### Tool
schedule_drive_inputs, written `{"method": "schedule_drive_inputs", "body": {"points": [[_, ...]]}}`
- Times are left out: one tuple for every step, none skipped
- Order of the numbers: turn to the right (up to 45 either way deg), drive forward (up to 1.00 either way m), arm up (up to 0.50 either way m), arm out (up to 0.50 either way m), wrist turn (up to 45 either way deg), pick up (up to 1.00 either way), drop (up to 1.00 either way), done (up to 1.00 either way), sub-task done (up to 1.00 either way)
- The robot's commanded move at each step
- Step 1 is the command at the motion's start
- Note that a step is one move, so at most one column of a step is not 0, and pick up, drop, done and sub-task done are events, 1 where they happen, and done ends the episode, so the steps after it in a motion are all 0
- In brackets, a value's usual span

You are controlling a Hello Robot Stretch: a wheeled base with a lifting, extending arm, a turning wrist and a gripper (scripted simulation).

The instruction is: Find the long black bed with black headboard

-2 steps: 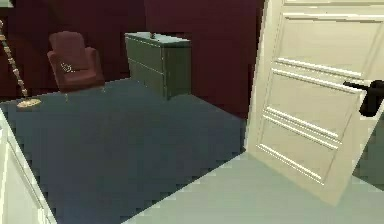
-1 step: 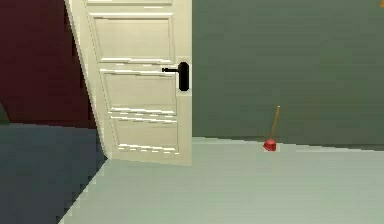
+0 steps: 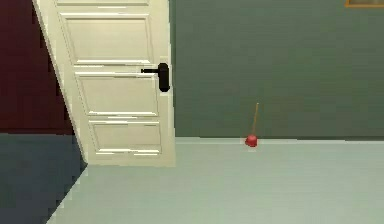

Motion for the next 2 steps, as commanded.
{"method": "schedule_drive_inputs", "body": {"points": [[0.0, 0.40, 0.00, 0.00, 0.0, 0.00, 0.00, 0.00, 0.00], [-45.0, 0.00, 0.00, 0.00, 0.0, 0.00, 0.00, 0.00, 0.00]]}}
